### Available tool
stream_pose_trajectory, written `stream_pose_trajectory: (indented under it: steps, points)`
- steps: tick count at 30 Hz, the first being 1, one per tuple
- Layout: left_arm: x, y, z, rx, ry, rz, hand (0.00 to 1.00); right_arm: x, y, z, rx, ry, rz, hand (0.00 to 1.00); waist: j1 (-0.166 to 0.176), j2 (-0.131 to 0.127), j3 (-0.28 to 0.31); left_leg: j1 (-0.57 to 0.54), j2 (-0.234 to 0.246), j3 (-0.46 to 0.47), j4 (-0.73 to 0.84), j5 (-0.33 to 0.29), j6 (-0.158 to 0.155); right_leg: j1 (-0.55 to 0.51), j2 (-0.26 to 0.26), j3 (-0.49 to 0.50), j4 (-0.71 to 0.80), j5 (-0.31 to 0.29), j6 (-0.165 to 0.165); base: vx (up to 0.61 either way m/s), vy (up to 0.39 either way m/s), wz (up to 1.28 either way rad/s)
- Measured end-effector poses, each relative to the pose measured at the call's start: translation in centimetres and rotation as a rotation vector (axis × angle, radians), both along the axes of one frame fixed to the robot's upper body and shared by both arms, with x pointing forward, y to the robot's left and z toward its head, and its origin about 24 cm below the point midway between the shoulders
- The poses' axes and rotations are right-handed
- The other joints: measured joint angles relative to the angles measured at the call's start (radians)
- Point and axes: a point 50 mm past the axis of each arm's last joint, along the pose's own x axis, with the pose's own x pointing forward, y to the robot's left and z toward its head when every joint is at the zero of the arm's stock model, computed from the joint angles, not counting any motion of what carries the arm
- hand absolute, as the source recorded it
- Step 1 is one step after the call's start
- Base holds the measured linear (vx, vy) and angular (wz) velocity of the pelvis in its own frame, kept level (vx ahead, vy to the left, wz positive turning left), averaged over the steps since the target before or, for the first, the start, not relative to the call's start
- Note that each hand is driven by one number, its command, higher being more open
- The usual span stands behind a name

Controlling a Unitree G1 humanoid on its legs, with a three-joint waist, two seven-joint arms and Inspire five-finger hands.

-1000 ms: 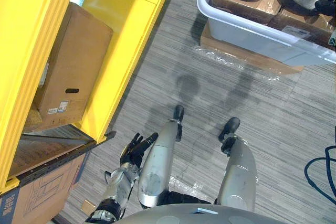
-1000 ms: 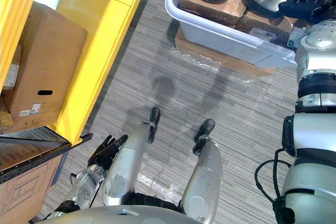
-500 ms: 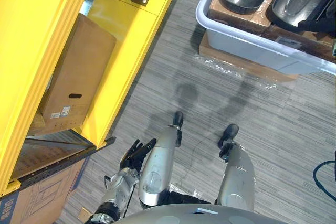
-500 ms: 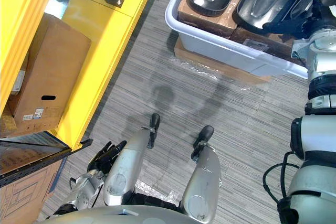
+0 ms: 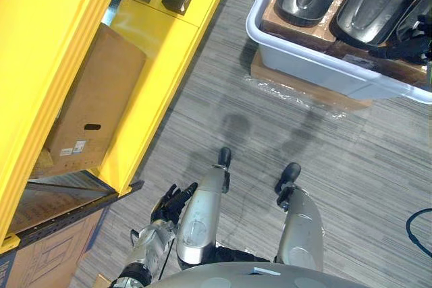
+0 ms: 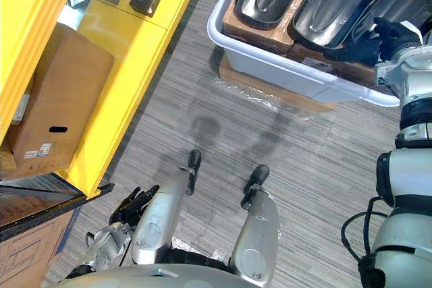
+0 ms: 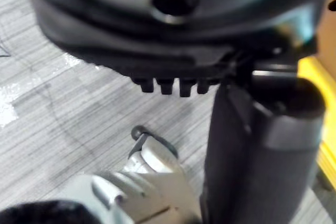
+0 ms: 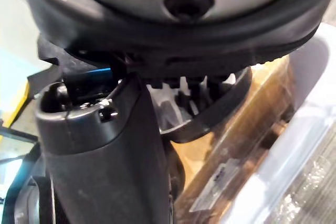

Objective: Walk over and take three plastic housings, then place them on the shelf

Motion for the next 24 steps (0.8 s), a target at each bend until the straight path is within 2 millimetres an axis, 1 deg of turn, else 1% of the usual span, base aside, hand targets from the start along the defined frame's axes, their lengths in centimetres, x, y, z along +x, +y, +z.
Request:
stream_pose_trajectory:
  steps: [2, 3, 5, 6, 11, 13, 15, 16, 17, 18, 19, 20, 21, 23, 24]
  points:
    - [-0.1, 0.2, 0.0, 0.004, 0.003, 0.001, 1.00, 0.0, 0.0, -0.4, 0.006, 0.021, 0.010, 1.00, -0.001, -0.006, 0.000, 0.010, 0.001, -0.001, -0.004, 0.001, -0.001, 0.012, 0.002, -0.003, -0.009, 0.002, -0.001, 0.00, 0.000, 0.00]
    - [-0.3, 0.1, -0.1, 0.003, 0.007, 0.002, 1.00, -0.1, -0.1, -0.9, 0.001, 0.057, 0.020, 1.00, 0.000, -0.011, -0.001, 0.024, 0.000, -0.001, -0.015, 0.003, -0.001, 0.025, 0.002, -0.003, -0.014, 0.003, 0.000, 0.00, 0.000, 0.00]
    - [-0.7, 0.4, -0.2, 0.005, 0.017, 0.010, 1.00, 0.0, 0.1, -1.4, 0.019, 0.088, 0.041, 1.00, -0.002, -0.022, -0.006, 0.032, 0.000, 0.002, -0.024, 0.005, -0.001, 0.033, 0.004, -0.003, -0.027, 0.007, 0.002, 0.01, 0.016, -0.01]
    - [-0.9, 0.5, -0.3, 0.008, 0.020, 0.016, 1.00, 0.0, 0.1, -1.6, 0.026, 0.101, 0.051, 1.00, -0.004, -0.031, -0.008, 0.035, -0.001, 0.005, -0.032, 0.009, 0.000, 0.033, 0.003, -0.002, -0.029, 0.008, 0.003, 0.00, 0.000, 0.00]
    - [-1.1, 1.0, -0.3, 0.020, 0.026, 0.015, 1.00, -0.2, 0.1, -2.2, 0.044, 0.127, 0.055, 1.00, -0.006, -0.045, -0.011, 0.039, -0.001, 0.007, -0.033, 0.012, -0.002, 0.039, 0.005, -0.003, -0.038, 0.014, 0.002, 0.00, 0.000, 0.00]
    - [-1.1, 1.0, -0.3, 0.021, 0.028, 0.015, 1.00, -0.2, -0.1, -2.4, 0.046, 0.132, 0.050, 1.00, -0.006, -0.047, -0.010, 0.044, 0.000, 0.009, -0.034, 0.012, -0.002, 0.049, 0.007, -0.003, -0.051, 0.021, 0.004, 0.02, 0.036, -0.04]
    - [-1.3, 1.1, -0.4, 0.025, 0.033, 0.018, 1.00, -0.1, 0.1, -3.1, 0.036, 0.132, 0.035, 1.00, -0.006, -0.054, -0.012, 0.053, 0.000, 0.011, -0.038, 0.012, -0.002, 0.060, 0.009, -0.001, -0.062, 0.026, 0.006, 0.01, 0.038, -0.04]
    - [-1.5, 1.4, -0.4, 0.031, 0.037, 0.022, 1.00, 0.4, 0.5, -3.4, 0.022, 0.109, 0.022, 1.00, -0.013, -0.061, -0.013, 0.054, 0.000, 0.014, -0.039, 0.012, -0.002, 0.063, 0.009, -0.001, -0.064, 0.027, 0.007, 0.00, 0.034, -0.01]
    - [-1.5, 1.5, -0.3, 0.036, 0.036, 0.022, 1.00, 0.7, 0.8, -3.3, 0.004, 0.059, 0.000, 1.00, -0.019, -0.062, -0.012, 0.053, 0.000, 0.014, -0.039, 0.012, -0.002, 0.063, 0.010, -0.001, -0.065, 0.028, 0.007, 0.00, 0.033, 0.01]
    - [-1.5, 1.5, -0.3, 0.038, 0.036, 0.022, 1.00, 0.8, 0.9, -3.0, -0.006, 0.023, -0.013, 1.00, -0.020, -0.062, -0.012, 0.053, 0.000, 0.015, -0.040, 0.012, -0.001, 0.063, 0.009, 0.000, -0.065, 0.028, 0.007, -0.01, 0.034, -0.01]
    - [-1.7, 1.6, -0.4, 0.042, 0.040, 0.022, 1.00, 1.2, 1.4, -2.0, -0.055, -0.083, -0.045, 1.00, -0.024, -0.063, -0.012, 0.053, 0.000, 0.017, -0.042, 0.012, 0.000, 0.062, 0.010, 0.001, -0.067, 0.029, 0.008, -0.01, 0.027, -0.06]
    - [-1.8, 1.6, -0.4, 0.046, 0.042, 0.026, 1.00, 1.6, 2.1, -0.2, -0.111, -0.212, -0.067, 1.00, -0.029, -0.063, -0.012, 0.053, 0.000, 0.022, -0.045, 0.014, 0.002, 0.057, 0.010, 0.003, -0.067, 0.029, 0.008, 0.00, 0.022, -0.09]
    - [-1.8, 1.6, -0.4, 0.047, 0.041, 0.027, 1.00, 1.6, 2.6, 0.9, -0.129, -0.292, -0.076, 1.00, -0.032, -0.063, -0.012, 0.053, 0.000, 0.024, -0.048, 0.015, 0.003, 0.053, 0.010, 0.006, -0.067, 0.030, 0.007, 0.01, 0.008, -0.11]
    - [-1.9, 1.7, -0.4, 0.058, 0.035, 0.032, 1.00, 1.0, 4.0, 5.0, -0.176, -0.597, -0.113, 1.00, -0.037, -0.064, -0.011, 0.054, 0.003, 0.029, -0.050, 0.017, 0.005, 0.046, 0.012, 0.013, -0.066, 0.034, 0.005, 0.02, 0.006, -0.07]
    - [-2.0, 1.7, -0.4, 0.063, 0.034, 0.030, 1.00, 0.8, 4.3, 5.8, -0.183, -0.663, -0.122, 1.00, -0.039, -0.066, -0.011, 0.054, 0.003, 0.029, -0.050, 0.017, 0.005, 0.046, 0.013, 0.013, -0.066, 0.034, 0.005, 0.00, 0.000, 0.00]
